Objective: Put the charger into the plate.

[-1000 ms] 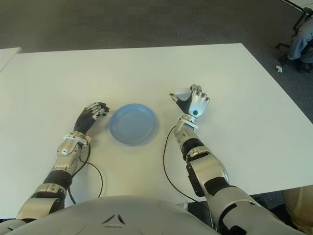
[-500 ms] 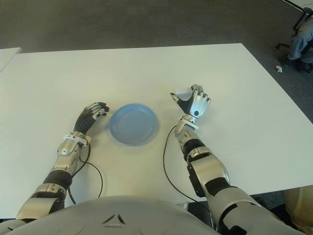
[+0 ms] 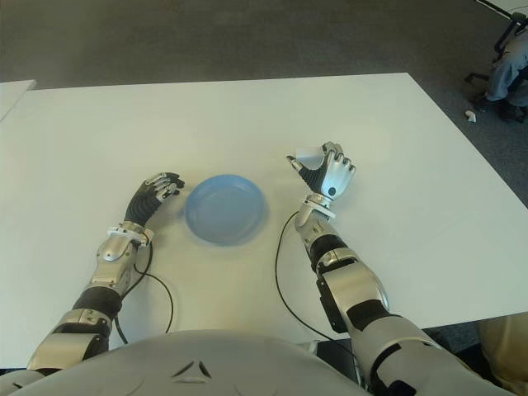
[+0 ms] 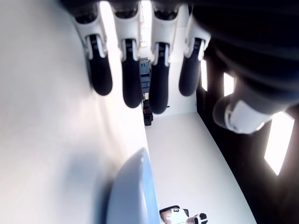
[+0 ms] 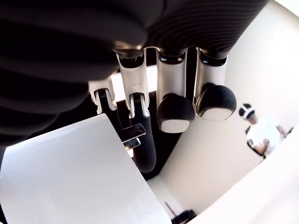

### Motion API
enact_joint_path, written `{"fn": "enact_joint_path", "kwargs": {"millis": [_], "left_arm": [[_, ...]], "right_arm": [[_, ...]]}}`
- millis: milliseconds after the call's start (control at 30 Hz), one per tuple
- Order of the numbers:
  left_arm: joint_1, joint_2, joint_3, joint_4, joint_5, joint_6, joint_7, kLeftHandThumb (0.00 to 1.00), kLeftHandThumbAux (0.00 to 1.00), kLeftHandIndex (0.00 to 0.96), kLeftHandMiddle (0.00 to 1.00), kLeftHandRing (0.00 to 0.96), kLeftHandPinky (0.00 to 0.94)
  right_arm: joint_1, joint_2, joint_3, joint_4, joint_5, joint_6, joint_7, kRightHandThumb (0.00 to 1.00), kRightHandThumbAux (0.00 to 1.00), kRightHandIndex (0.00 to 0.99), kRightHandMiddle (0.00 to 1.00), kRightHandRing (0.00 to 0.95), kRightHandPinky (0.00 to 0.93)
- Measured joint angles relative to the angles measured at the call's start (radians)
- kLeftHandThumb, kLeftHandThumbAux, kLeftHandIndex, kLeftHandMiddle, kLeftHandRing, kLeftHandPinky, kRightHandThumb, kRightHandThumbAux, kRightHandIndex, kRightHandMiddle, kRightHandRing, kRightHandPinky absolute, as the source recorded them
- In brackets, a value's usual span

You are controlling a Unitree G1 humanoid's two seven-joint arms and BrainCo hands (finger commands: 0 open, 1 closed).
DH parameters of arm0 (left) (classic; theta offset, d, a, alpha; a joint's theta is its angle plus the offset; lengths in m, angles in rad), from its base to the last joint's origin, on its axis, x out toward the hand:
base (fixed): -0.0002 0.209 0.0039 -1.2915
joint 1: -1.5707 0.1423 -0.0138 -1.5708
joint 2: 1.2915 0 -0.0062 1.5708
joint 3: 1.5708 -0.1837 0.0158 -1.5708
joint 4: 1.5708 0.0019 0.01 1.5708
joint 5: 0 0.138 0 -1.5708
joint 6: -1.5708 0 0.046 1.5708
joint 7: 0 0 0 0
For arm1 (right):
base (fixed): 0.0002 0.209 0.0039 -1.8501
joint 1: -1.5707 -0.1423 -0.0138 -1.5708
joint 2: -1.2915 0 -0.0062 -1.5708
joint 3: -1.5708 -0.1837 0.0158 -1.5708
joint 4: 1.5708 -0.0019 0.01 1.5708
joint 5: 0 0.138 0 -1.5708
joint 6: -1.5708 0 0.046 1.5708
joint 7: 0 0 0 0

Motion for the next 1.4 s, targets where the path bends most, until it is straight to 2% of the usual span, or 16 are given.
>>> {"fn": "enact_joint_path", "kwargs": {"millis": [433, 667, 1000, 1167, 1400], "left_arm": [[0.001, 0.000, -0.002, -0.008, -0.001, 0.000, -0.003, 0.019, 0.579, 0.317, 0.360, 0.319, 0.276], [0.001, 0.000, -0.003, -0.017, 0.000, 0.000, -0.003, 0.024, 0.575, 0.312, 0.345, 0.311, 0.281], [0.000, 0.000, -0.005, -0.014, 0.000, 0.000, -0.003, 0.032, 0.545, 0.312, 0.337, 0.302, 0.290], [-0.001, -0.001, -0.005, -0.011, 0.000, 0.000, -0.004, 0.036, 0.537, 0.309, 0.349, 0.318, 0.307], [-0.004, -0.001, -0.005, -0.009, -0.001, -0.001, -0.007, 0.034, 0.532, 0.306, 0.357, 0.324, 0.297]], "right_arm": [[0.020, -0.002, 0.035, -0.093, -0.029, 0.014, -0.025, 0.745, 0.709, 0.440, 0.888, 0.879, 0.893], [0.085, 0.045, 0.083, -0.242, -0.048, 0.035, 0.010, 0.745, 0.708, 0.440, 0.881, 0.877, 0.882], [0.172, 0.114, 0.156, -0.456, -0.065, 0.044, 0.189, 0.747, 0.708, 0.440, 0.883, 0.881, 0.880], [0.192, 0.117, 0.163, -0.532, -0.057, 0.034, 0.297, 0.748, 0.708, 0.440, 0.889, 0.884, 0.883], [0.209, 0.099, 0.162, -0.573, 0.001, -0.022, 0.478, 0.748, 0.708, 0.440, 0.896, 0.886, 0.881]]}}
